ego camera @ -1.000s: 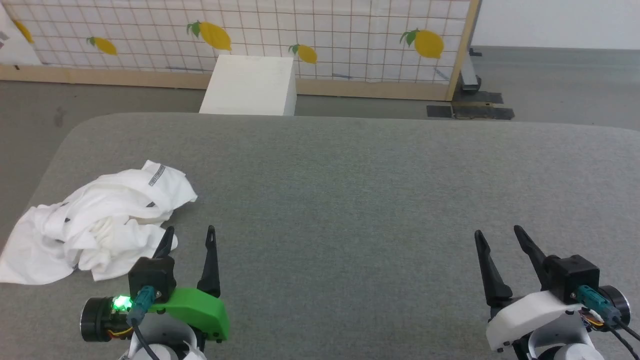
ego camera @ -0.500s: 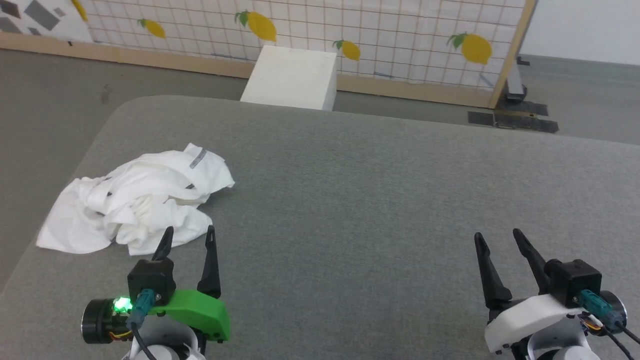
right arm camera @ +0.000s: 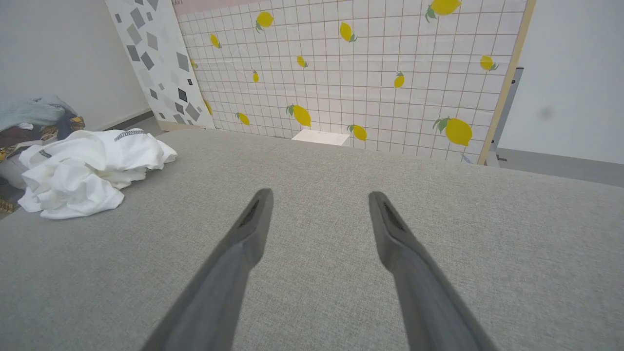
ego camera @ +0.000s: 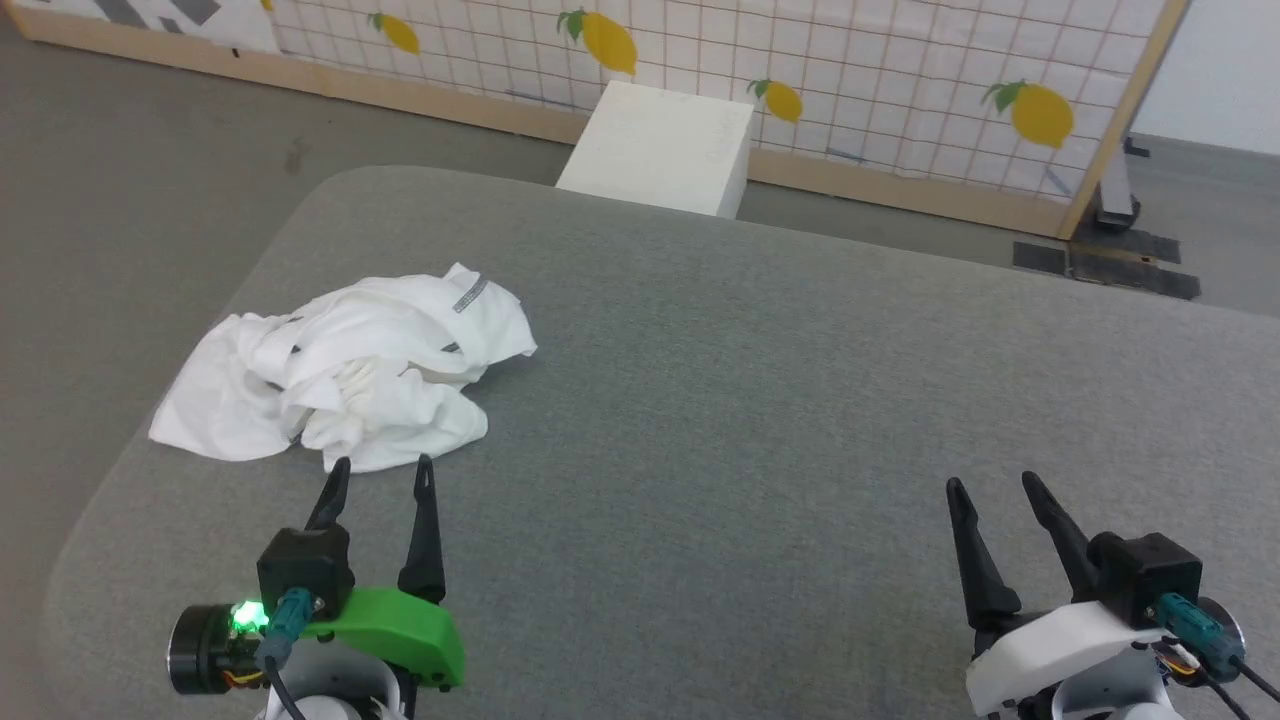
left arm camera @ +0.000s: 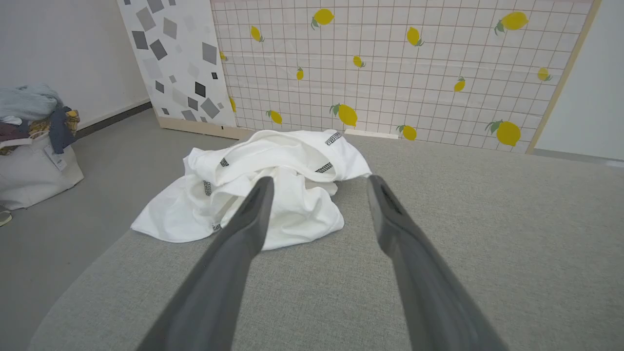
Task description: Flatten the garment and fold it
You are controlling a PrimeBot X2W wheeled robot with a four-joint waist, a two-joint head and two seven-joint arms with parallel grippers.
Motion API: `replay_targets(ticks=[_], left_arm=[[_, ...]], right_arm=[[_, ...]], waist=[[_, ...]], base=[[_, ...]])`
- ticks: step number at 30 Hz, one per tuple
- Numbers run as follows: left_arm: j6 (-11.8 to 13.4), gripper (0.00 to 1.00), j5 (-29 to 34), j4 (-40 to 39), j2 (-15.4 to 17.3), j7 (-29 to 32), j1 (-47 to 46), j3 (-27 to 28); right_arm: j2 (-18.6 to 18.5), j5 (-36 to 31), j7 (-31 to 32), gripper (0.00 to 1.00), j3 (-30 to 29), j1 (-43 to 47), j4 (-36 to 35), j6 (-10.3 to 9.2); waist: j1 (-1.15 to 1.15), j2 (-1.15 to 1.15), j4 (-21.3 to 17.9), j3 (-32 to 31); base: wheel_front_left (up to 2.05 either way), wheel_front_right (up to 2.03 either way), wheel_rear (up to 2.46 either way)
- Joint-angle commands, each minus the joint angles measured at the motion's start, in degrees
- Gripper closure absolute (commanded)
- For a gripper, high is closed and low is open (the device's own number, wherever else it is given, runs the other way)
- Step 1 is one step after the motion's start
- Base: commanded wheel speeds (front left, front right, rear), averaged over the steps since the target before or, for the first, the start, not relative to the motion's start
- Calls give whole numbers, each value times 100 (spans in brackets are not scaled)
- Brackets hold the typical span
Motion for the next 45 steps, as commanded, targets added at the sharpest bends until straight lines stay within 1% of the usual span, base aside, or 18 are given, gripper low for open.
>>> replay_targets(ticks=[1,9,24,45], left_arm=[[46,0,-77,16,-11,-61,101,4],[69,0,-108,40,-13,-155,130,12],[108,0,-134,103,-16,-332,147,-54],[197,0,-215,170,-20,-577,165,-81]], right_arm=[[2,82,-69,0,13,54,44,-4],[2,167,-163,0,60,53,117,-4],[3,66,-342,0,157,66,255,-5],[3,194,-567,0,219,49,414,-7]], waist=[[-1,0,113,-1],[-1,0,362,2],[-1,0,772,48],[-1,0,1181,116]], base=[[0,0,0],[0,0,0],[0,0,0],[0,0,0]])
